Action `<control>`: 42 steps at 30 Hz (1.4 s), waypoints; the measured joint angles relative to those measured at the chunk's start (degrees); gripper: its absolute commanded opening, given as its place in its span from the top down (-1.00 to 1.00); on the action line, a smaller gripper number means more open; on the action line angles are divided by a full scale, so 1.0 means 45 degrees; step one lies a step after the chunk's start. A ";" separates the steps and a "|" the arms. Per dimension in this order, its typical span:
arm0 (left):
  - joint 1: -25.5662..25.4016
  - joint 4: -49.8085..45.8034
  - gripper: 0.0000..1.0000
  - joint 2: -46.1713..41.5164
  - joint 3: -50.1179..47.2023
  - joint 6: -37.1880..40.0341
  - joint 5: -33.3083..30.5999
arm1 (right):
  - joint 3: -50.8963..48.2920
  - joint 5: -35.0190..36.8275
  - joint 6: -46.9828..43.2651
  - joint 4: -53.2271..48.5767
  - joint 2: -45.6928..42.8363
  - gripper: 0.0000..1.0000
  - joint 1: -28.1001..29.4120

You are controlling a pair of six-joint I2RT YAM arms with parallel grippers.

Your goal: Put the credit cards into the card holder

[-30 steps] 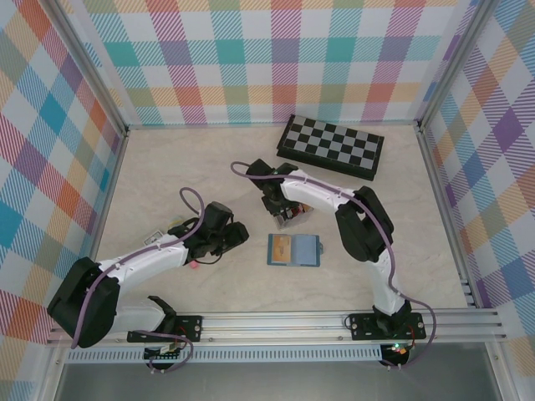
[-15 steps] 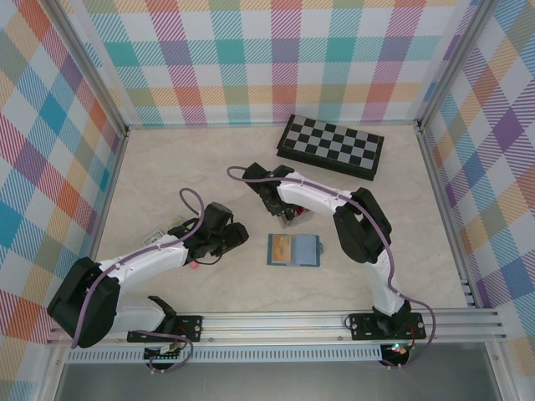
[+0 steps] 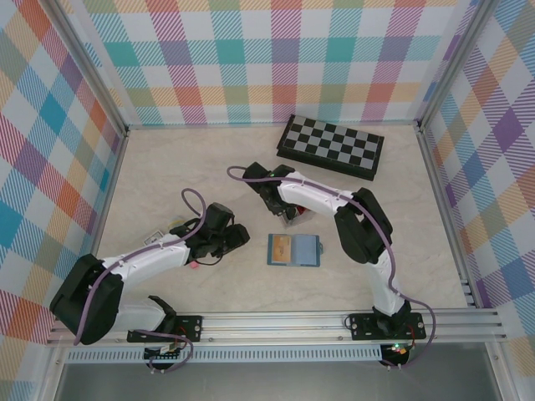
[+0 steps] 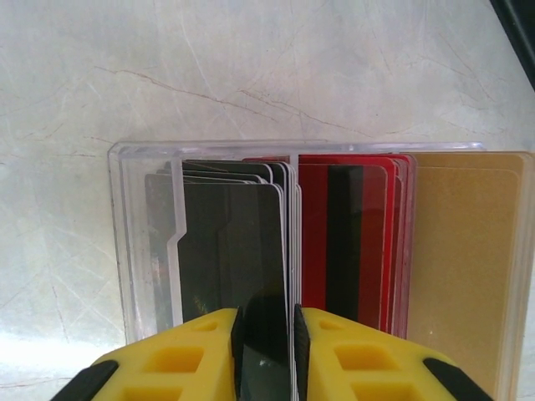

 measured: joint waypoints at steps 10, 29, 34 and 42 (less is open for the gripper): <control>0.0000 0.0015 -0.17 0.0160 0.0000 -0.0034 0.0112 | -0.0005 0.0112 -0.0039 0.0000 -0.0442 0.54 -0.0010; 0.0000 0.0272 -0.19 0.0374 0.0000 -0.0029 0.0330 | -0.0146 -0.0622 -0.0044 0.0097 -0.0005 0.20 -0.0306; 0.0000 0.0272 -0.19 0.0393 0.0000 -0.0029 0.0330 | -0.0146 -0.0622 -0.0044 0.0112 0.0223 0.19 -0.0296; 0.0000 0.0272 -0.19 0.0398 0.0000 -0.0029 0.0330 | -0.0146 -0.0141 -0.0044 0.0097 0.0233 0.35 -0.0296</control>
